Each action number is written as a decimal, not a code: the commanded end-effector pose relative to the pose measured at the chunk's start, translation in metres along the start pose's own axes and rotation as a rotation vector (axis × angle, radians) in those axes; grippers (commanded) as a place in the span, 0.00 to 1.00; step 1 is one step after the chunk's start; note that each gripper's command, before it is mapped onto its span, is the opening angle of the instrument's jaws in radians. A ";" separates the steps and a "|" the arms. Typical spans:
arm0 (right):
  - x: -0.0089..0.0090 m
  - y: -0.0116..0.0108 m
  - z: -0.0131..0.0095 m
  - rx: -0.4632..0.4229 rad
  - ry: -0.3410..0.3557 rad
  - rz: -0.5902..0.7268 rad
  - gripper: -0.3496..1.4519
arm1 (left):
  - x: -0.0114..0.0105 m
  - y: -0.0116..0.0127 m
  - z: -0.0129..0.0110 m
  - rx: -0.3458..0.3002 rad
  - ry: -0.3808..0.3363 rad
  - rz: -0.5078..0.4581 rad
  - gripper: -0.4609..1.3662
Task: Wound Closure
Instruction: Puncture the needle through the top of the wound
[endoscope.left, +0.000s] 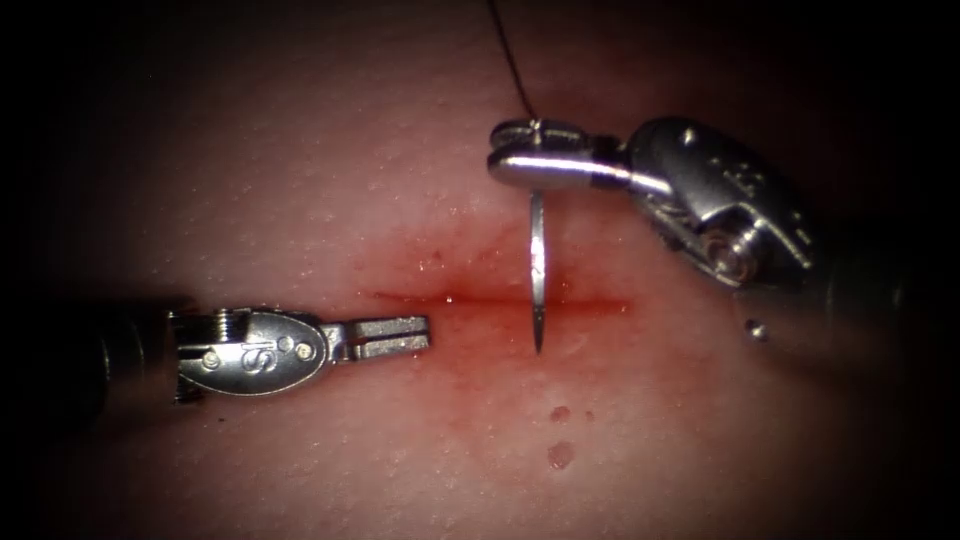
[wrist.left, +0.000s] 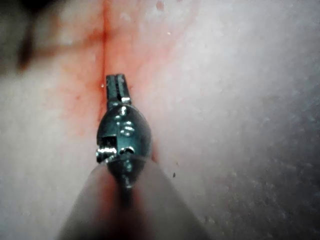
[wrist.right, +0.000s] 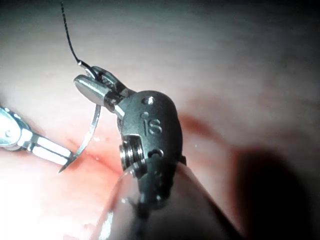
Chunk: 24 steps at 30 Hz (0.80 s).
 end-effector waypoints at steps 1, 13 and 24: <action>-0.0001 0.0000 0.0001 -0.003 0.000 -0.012 0.00 | -0.0005 -0.0001 0.0003 -0.009 -0.010 -0.004 0.17; 0.0003 0.0006 0.0009 0.002 0.006 -0.168 0.00 | -0.0037 0.0006 0.0012 -0.050 -0.079 -0.042 0.15; 0.0019 0.0009 0.0014 0.087 0.059 -0.523 0.00 | -0.0051 0.0025 0.0016 -0.112 -0.118 -0.066 0.16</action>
